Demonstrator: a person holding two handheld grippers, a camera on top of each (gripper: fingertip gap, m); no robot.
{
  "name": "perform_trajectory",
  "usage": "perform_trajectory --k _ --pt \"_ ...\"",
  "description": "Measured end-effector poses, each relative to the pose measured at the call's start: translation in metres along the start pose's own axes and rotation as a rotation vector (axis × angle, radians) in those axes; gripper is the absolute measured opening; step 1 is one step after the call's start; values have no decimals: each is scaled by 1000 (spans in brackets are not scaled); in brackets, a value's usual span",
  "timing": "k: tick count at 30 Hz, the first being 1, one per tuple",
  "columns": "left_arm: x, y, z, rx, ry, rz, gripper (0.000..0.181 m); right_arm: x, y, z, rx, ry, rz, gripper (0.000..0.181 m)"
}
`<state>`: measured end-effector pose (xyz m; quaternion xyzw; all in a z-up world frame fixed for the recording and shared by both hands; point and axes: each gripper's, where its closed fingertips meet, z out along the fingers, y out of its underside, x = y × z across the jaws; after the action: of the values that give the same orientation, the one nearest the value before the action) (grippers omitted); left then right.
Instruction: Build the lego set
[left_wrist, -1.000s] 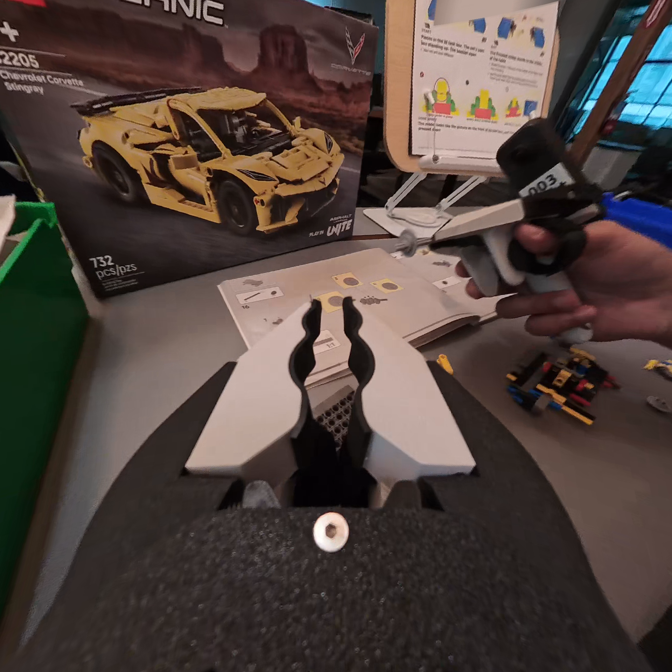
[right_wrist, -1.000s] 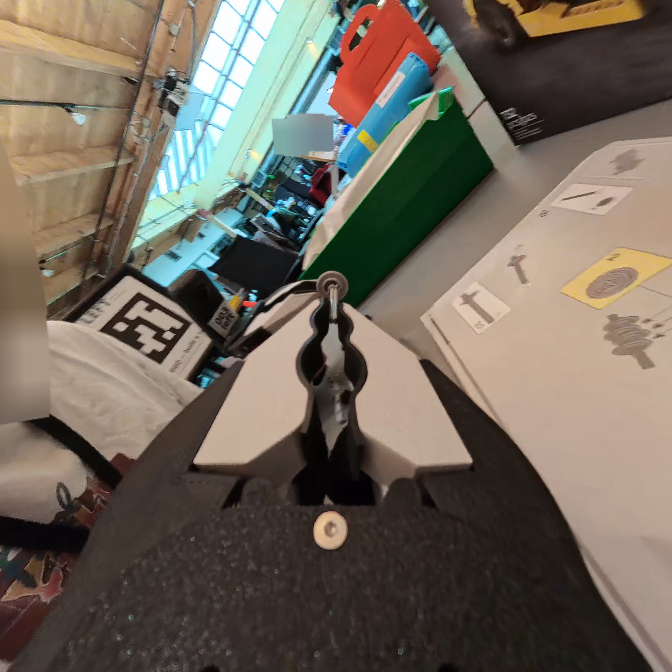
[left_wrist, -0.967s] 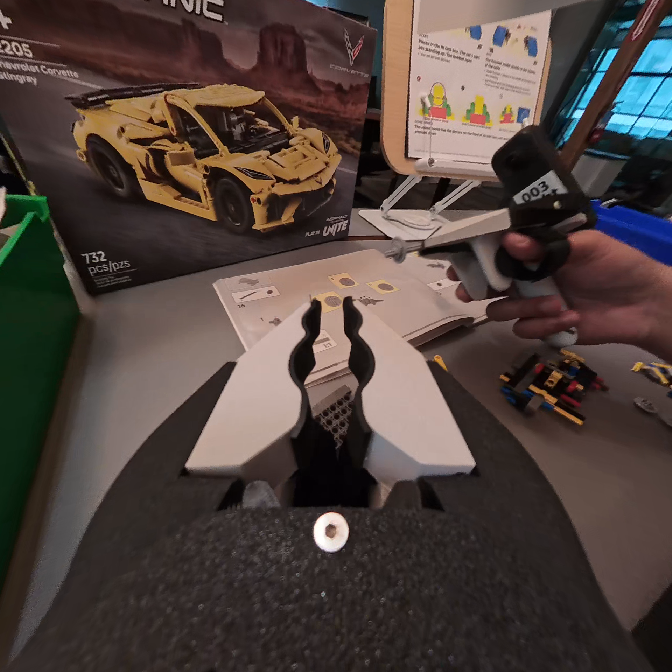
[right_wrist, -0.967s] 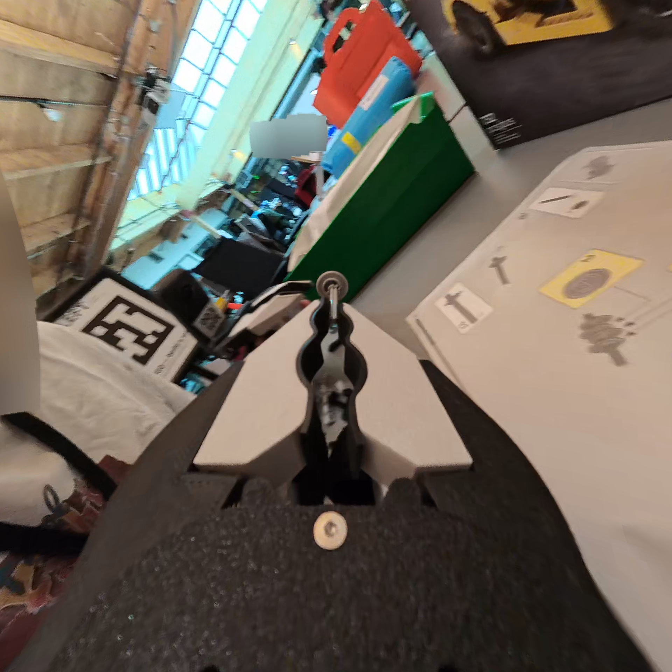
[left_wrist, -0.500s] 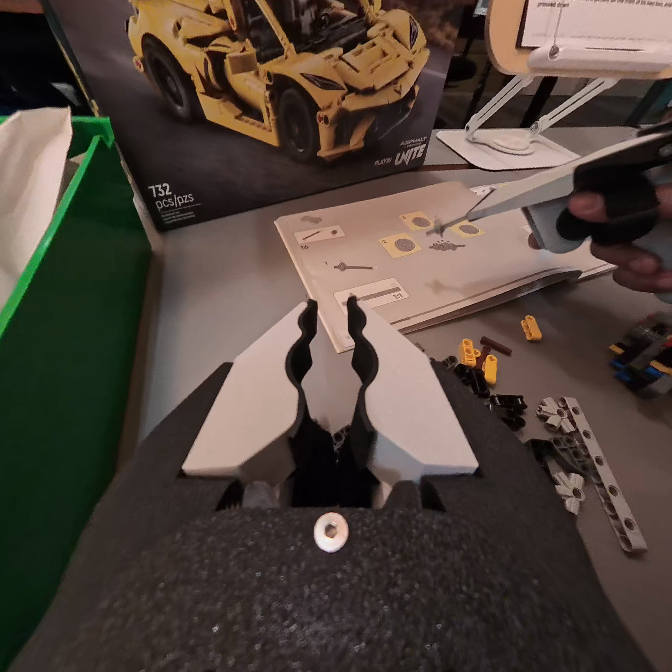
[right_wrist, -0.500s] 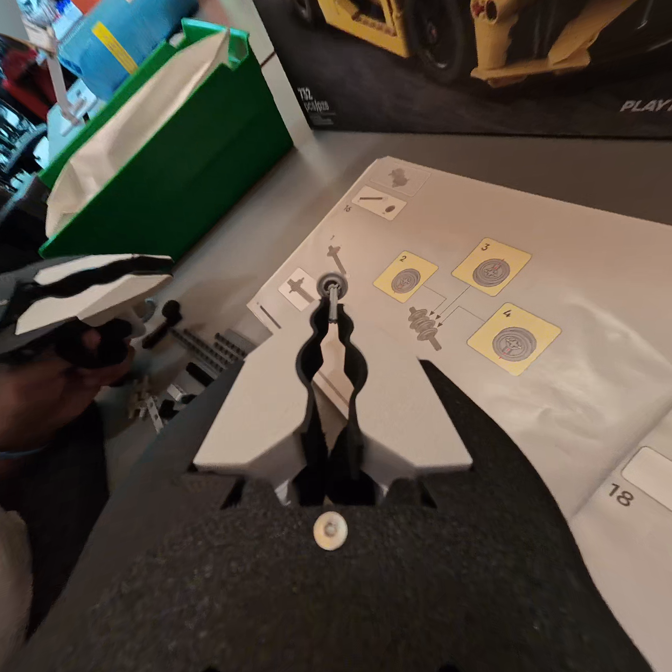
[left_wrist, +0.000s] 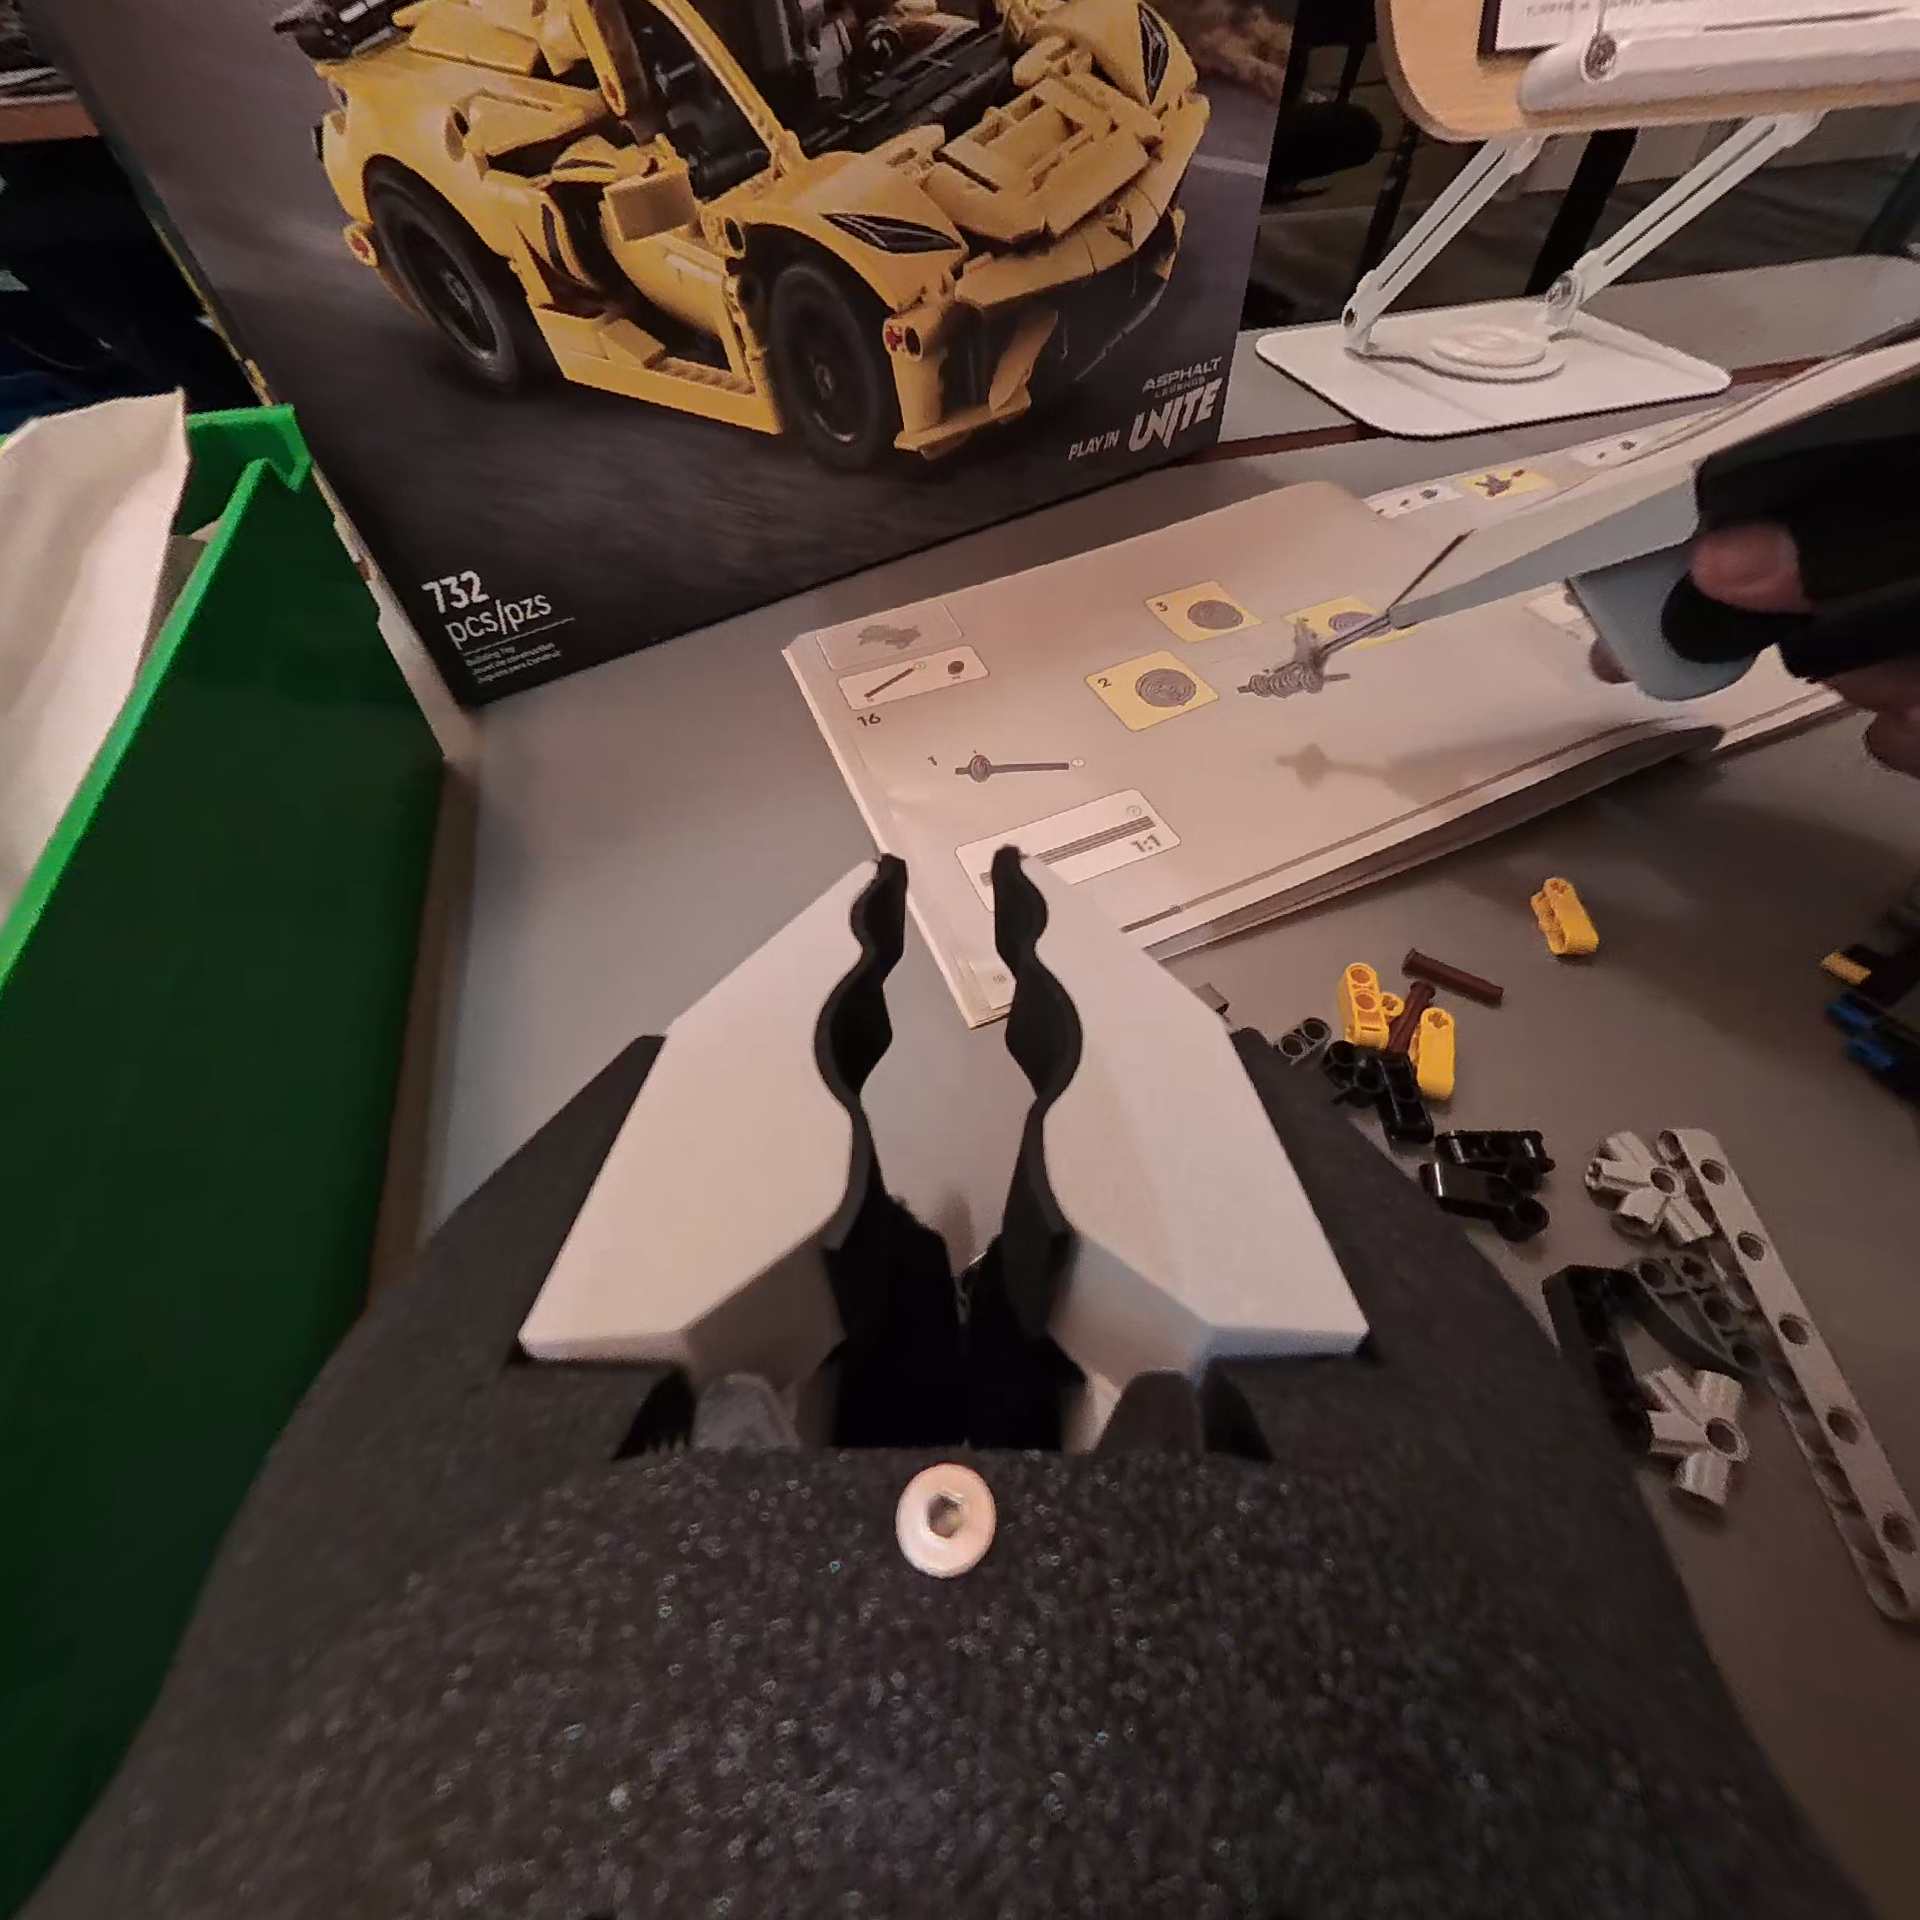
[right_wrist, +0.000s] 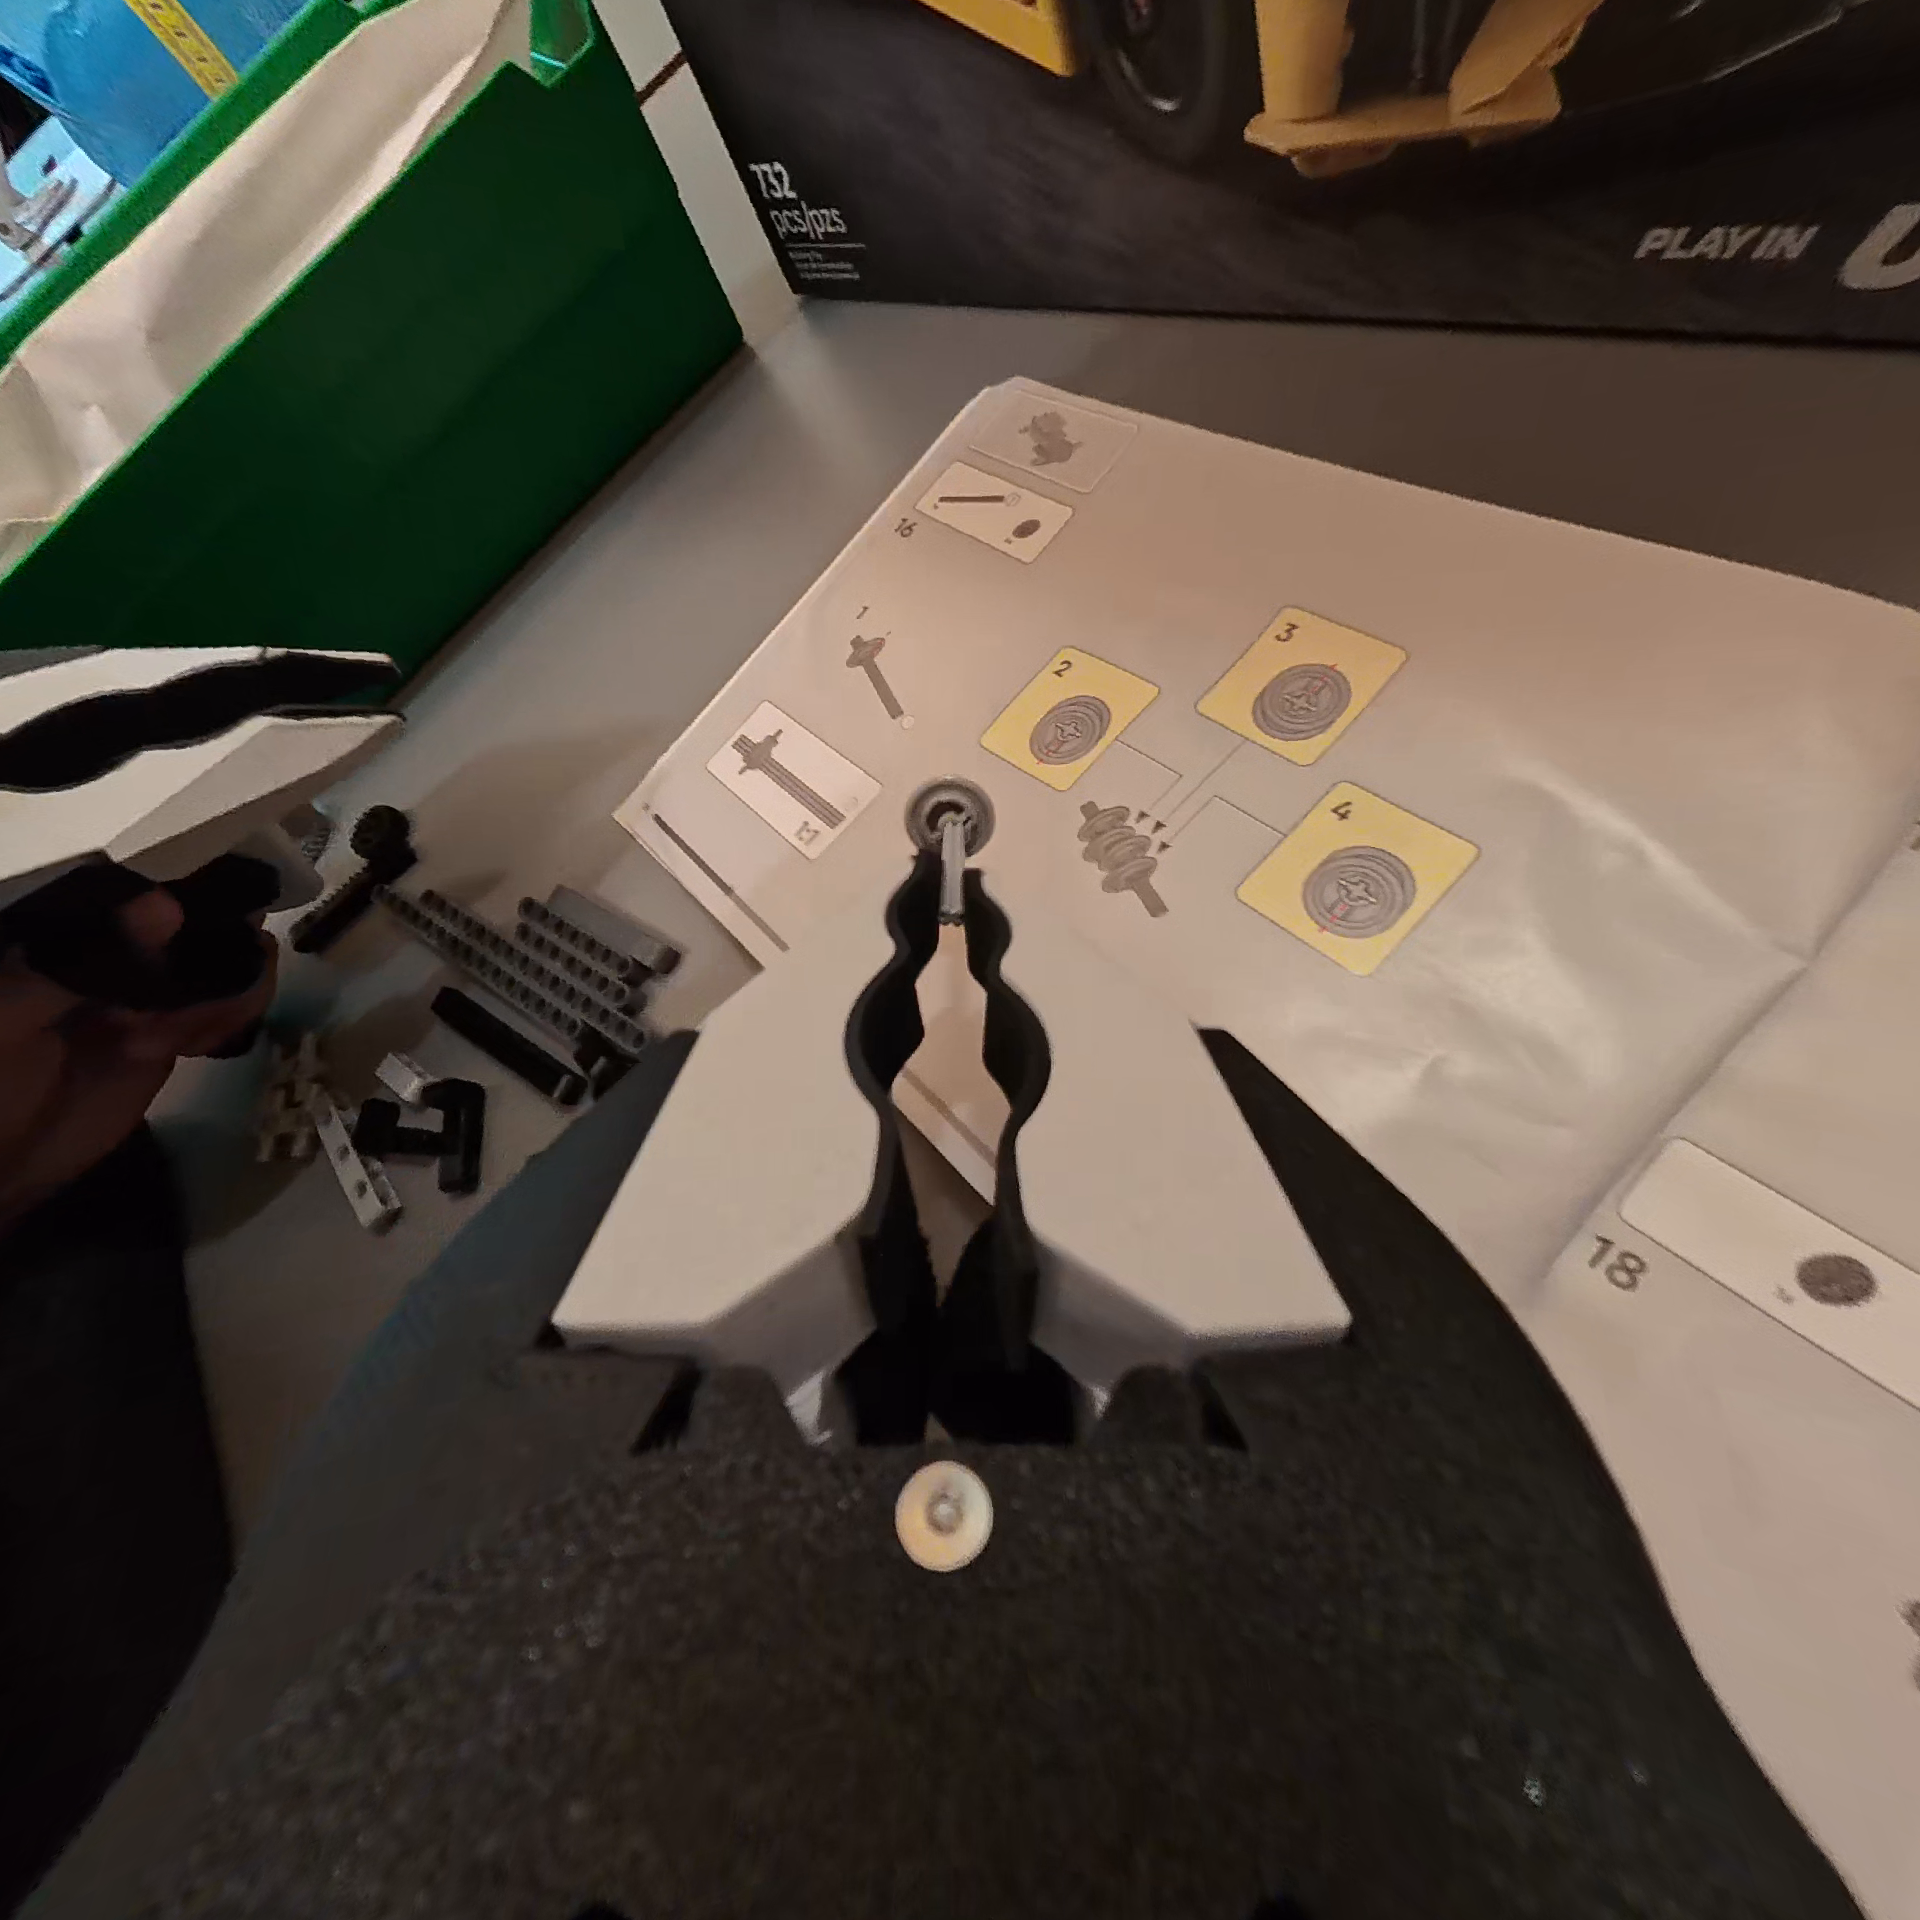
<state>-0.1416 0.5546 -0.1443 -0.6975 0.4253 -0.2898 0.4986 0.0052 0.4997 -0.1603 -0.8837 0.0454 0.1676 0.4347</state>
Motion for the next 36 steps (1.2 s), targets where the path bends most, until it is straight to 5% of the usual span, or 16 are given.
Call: perform_trajectory --k 4,10,19,23,36 --pt "8 -6 2 20 -2 74 15 19 4 -12 -13 107 -59 3" --pt "33 -24 3 104 44 212 15 2 2 -18 14 33 -45 3" --pt "83 -20 4 101 98 476 22 -76 -10 -41 69 -222 -107 3" --pt "85 -15 4 91 59 550 21 -107 -10 -50 78 -363 -103 3" --pt "78 -24 5 141 13 611 16 -114 0 -53 36 -382 -173 3"
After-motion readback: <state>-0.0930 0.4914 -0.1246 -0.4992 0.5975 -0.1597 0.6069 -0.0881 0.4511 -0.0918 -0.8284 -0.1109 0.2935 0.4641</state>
